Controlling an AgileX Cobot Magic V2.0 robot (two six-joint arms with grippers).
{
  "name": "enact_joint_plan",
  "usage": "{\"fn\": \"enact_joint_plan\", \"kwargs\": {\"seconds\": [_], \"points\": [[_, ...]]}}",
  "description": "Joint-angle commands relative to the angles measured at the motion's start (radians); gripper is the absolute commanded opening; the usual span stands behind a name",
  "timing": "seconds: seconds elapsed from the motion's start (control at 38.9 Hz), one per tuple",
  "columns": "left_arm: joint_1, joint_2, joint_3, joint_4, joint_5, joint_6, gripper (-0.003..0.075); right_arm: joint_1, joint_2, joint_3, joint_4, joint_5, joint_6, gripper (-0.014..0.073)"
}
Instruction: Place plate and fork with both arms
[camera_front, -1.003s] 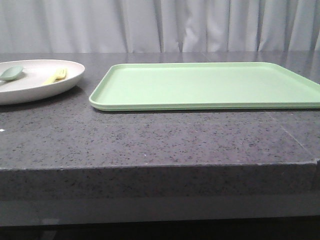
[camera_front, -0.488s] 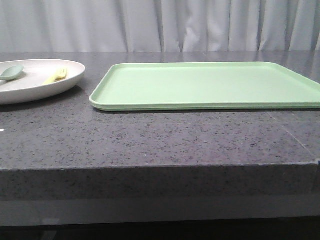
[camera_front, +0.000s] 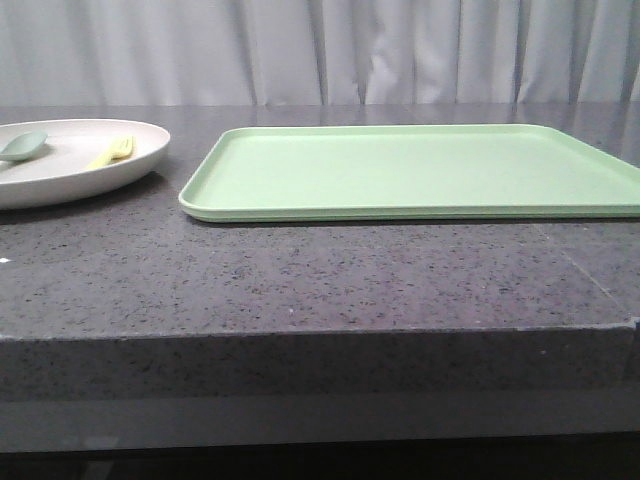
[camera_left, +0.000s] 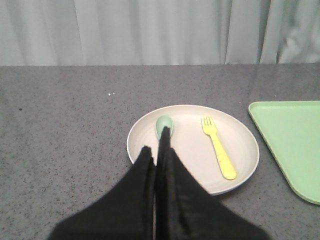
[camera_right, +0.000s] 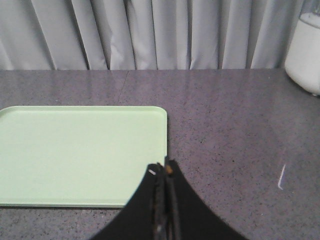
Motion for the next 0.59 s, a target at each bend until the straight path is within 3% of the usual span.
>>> {"fn": "enact_joint_plan", "kwargs": {"seconds": [0.0,0.33,0.39,0.44,0.51,0.57], "points": [[0.002,0.036,-0.033,-0.010,-0.064,-0.003,-0.0018,-0.007,0.030,-0.036,0.000,-0.072,-0.005,-0.0067],[0.002,0.046,-0.033,-0.010,-0.085,-0.003,-0.0018,-0.007,0.030,-0.036,-0.005,-0.073,-0.005,-0.0065],[0.002,0.046,-0.033,-0.010,-0.096,-0.003,0.0000,-0.007,0.030,-0.036,-0.005,-0.071,-0.005,-0.0018],[0.002,0.046,-0.033,-0.010,-0.108,-0.003,0.0120,-0.007,0.030,-0.036,-0.015,-0.073,-0.005,0.0150],[0.002,0.046,-0.033,-0.005,-0.118,-0.003,0.0430,-0.007,0.030,-0.036,-0.057,-0.073,-0.005,0.0451],[0.002,0.046,-0.033,-0.003,-0.128,-0.003,0.0609,-0.007,0.030,-0.036,-0.058,-0.073,-0.005,0.0573]]}}
